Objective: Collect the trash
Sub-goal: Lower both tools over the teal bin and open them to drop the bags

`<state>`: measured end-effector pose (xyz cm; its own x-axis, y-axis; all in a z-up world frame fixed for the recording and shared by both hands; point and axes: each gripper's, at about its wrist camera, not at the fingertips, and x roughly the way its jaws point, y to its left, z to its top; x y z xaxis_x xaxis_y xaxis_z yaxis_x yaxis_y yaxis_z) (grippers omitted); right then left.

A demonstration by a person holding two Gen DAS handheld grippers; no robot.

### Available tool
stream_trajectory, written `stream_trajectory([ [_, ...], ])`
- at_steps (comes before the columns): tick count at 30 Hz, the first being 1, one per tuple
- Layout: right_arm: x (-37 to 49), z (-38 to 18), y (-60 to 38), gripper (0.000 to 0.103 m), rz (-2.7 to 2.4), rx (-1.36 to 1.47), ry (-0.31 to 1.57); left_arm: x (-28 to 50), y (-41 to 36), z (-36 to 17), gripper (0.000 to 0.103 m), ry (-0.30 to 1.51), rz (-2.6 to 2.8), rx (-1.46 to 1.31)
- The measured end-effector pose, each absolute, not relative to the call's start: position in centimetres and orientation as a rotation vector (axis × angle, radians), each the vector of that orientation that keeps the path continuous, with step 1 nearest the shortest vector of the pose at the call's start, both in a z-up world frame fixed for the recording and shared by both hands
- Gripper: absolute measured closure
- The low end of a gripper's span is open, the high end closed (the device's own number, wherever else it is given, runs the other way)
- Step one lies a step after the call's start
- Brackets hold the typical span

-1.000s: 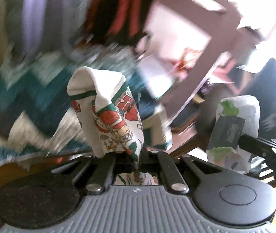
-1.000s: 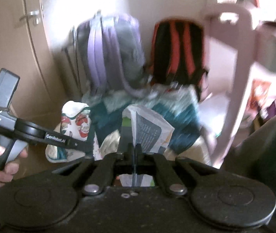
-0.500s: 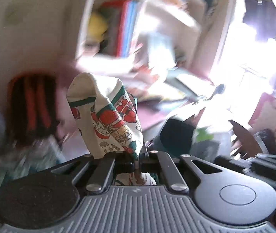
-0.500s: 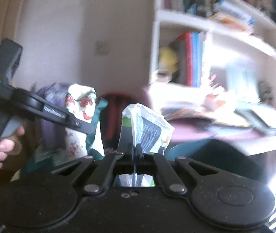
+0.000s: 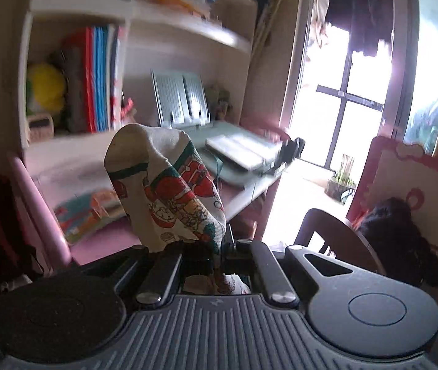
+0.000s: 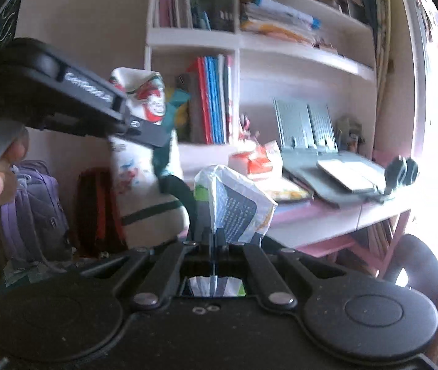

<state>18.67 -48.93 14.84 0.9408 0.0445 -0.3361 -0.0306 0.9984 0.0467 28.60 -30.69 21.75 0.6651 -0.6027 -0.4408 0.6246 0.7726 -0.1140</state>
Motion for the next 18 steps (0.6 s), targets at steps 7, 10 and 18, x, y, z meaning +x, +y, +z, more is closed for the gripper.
stream_trajectory([
  [7, 19.9, 10.9, -50.3, 0.103, 0.035, 0.078, 0.451, 31.1, -34.0, 15.6, 0.099, 0.609, -0.675, 0.107],
  [10, 20.7, 9.7, -50.5, 0.103, 0.036, 0.080, 0.491, 31.7, -34.6, 13.9, 0.099, 0.646, -0.673, 0.126],
  [18, 21.8, 7.7, -50.9, 0.088, 0.029, 0.088, 0.559, 33.0, -35.7, 10.3, 0.098, 0.747, -0.632, 0.196],
])
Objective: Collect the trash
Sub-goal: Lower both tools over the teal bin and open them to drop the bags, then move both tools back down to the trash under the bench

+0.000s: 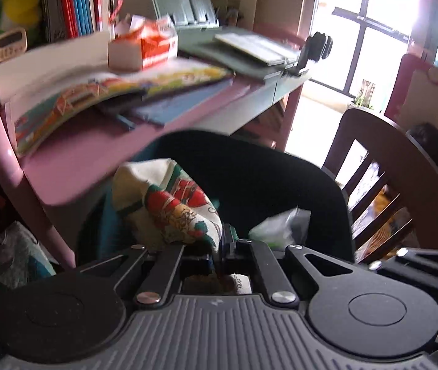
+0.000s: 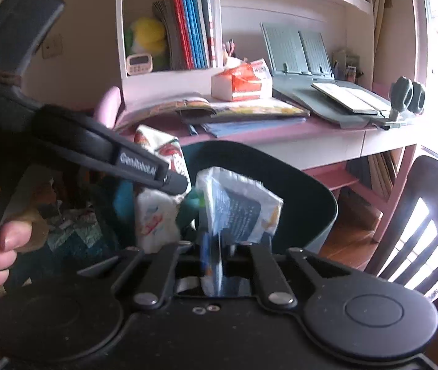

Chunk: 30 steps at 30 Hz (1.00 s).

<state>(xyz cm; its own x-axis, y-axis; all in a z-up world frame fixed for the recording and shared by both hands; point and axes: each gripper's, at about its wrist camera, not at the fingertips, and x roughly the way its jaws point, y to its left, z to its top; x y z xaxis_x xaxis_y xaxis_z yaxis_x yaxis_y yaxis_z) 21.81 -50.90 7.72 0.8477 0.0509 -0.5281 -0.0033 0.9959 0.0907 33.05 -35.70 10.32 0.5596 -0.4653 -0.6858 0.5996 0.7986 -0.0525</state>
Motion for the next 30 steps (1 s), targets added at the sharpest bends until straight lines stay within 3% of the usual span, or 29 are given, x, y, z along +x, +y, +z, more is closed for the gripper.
stream_trajectory([
  [3, 21.9, 7.7, -51.1, 0.082, 0.020, 0.089, 0.563, 33.2, -35.7, 9.1, 0.098, 0.781, -0.627, 0.199],
  [6, 21.6, 7.7, -51.3, 0.067, 0.012, 0.095, 0.553, 33.1, -35.4, 8.4, 0.096, 0.803, -0.631, 0.182],
  [12, 20.8, 8.1, -51.2, 0.064, 0.014, 0.104, 0.543, 32.1, -34.4, 8.4, 0.079, 0.797, -0.632, 0.154],
  [15, 20.2, 8.5, -51.0, 0.055, 0.016, 0.103, 0.533, 31.5, -33.8, 9.2, 0.059, 0.779, -0.628, 0.128],
  [17, 19.6, 8.9, -50.7, 0.054, 0.013, 0.102, 0.525, 30.8, -33.0, 9.9, 0.039, 0.751, -0.625, 0.109],
  [23, 17.3, 10.5, -49.7, 0.051, 0.044, 0.102, 0.491, 28.5, -29.9, 12.3, 0.036, 0.694, -0.619, 0.076],
  [26, 16.2, 11.4, -48.8, 0.049, 0.070, 0.098, 0.474, 27.2, -27.8, 13.2, 0.027, 0.663, -0.600, 0.064],
  [30, 15.0, 12.2, -46.9, 0.045, 0.112, 0.091, 0.459, 25.7, -24.5, 14.1, 0.027, 0.639, -0.576, 0.051],
])
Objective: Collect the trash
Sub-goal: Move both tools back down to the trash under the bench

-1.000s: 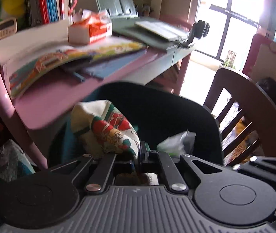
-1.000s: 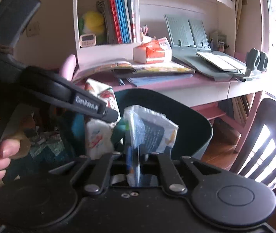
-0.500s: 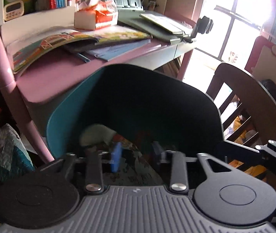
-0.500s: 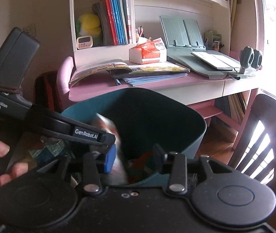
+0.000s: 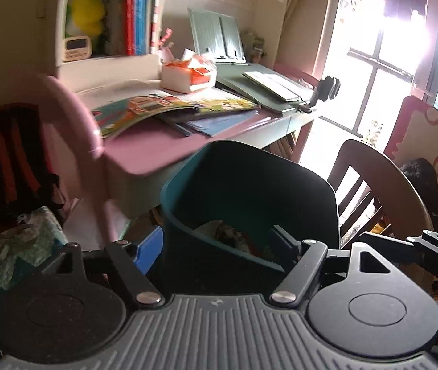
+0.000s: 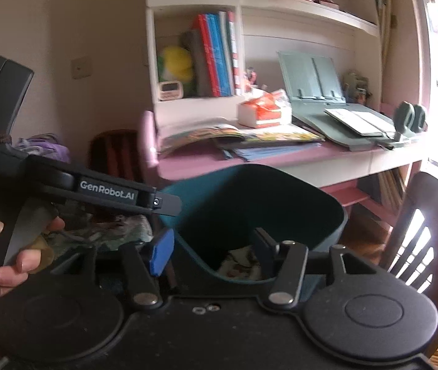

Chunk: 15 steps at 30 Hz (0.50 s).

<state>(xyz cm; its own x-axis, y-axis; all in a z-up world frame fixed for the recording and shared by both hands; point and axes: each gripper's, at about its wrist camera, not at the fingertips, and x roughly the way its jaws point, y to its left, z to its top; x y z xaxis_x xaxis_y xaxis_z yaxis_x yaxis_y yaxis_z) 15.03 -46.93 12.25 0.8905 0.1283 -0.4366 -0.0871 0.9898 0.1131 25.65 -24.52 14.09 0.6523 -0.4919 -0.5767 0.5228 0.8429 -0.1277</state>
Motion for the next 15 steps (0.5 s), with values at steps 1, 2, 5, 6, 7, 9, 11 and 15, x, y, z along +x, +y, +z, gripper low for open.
stream_trajectory([
  [1, 14.8, 12.4, -46.4, 0.045, 0.120, 0.089, 0.456, 25.2, -23.6, 14.2, 0.027, 0.635, -0.570, 0.047],
  [2, 14.6, 12.6, -45.8, 0.045, 0.131, 0.089, 0.454, 24.9, -22.8, 14.3, 0.027, 0.630, -0.563, 0.045],
  [5, 14.2, 13.0, -44.1, 0.044, 0.161, 0.089, 0.445, 23.5, -20.2, 14.5, 0.026, 0.603, -0.539, 0.057],
  [6, 14.1, 13.1, -43.4, 0.044, 0.173, 0.087, 0.440, 23.0, -19.2, 14.5, 0.024, 0.597, -0.529, 0.059],
  [7, 13.9, 13.2, -42.7, 0.044, 0.185, 0.087, 0.436, 22.7, -18.4, 14.5, 0.023, 0.591, -0.523, 0.060],
  [9, 13.8, 13.3, -41.3, 0.043, 0.213, 0.087, 0.432, 21.8, -16.4, 14.3, 0.023, 0.579, -0.506, 0.064],
  [11, 13.6, 13.3, -40.0, 0.043, 0.240, 0.087, 0.427, 21.1, -14.4, 14.0, 0.023, 0.567, -0.490, 0.068],
  [15, 13.6, 12.9, -36.7, 0.040, 0.298, 0.082, 0.418, 19.8, -10.3, 13.1, 0.022, 0.561, -0.449, 0.072],
])
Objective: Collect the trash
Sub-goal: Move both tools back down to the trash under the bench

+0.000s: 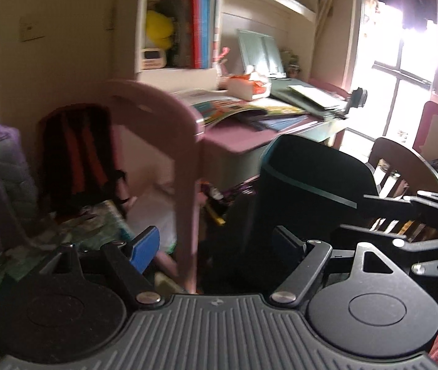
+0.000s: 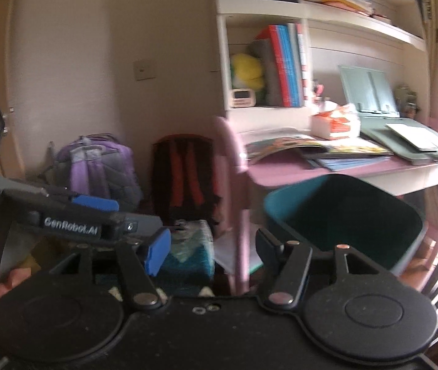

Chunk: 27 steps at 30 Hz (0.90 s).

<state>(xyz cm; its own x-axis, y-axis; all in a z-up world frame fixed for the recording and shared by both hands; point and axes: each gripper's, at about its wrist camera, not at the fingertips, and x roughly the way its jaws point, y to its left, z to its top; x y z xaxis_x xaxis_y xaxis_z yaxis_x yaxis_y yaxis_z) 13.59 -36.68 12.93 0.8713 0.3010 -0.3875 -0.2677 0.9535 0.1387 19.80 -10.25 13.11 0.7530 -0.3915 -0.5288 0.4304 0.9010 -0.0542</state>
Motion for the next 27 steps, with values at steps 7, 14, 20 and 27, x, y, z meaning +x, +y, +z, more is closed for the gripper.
stream_trajectory([
  [7, 14.1, 11.6, -30.6, 0.035, 0.422, 0.057, 0.434, 19.1, -2.9, 10.6, 0.015, 0.578, -0.381, 0.015],
  [14, 16.0, 8.2, -24.9, 0.034, 0.538, 0.068, 0.486, 19.6, 4.2, 6.4, 0.002, 0.596, -0.299, -0.064],
  [20, 18.2, 3.6, -19.2, 0.031, 0.616, 0.048, 0.558, 20.8, 10.0, 0.9, 0.000, 0.633, -0.218, -0.127],
  [27, 20.9, -3.8, -13.2, 0.029, 0.663, 0.011, 0.683, 23.1, 16.4, -6.8, 0.000, 0.701, -0.153, -0.167],
])
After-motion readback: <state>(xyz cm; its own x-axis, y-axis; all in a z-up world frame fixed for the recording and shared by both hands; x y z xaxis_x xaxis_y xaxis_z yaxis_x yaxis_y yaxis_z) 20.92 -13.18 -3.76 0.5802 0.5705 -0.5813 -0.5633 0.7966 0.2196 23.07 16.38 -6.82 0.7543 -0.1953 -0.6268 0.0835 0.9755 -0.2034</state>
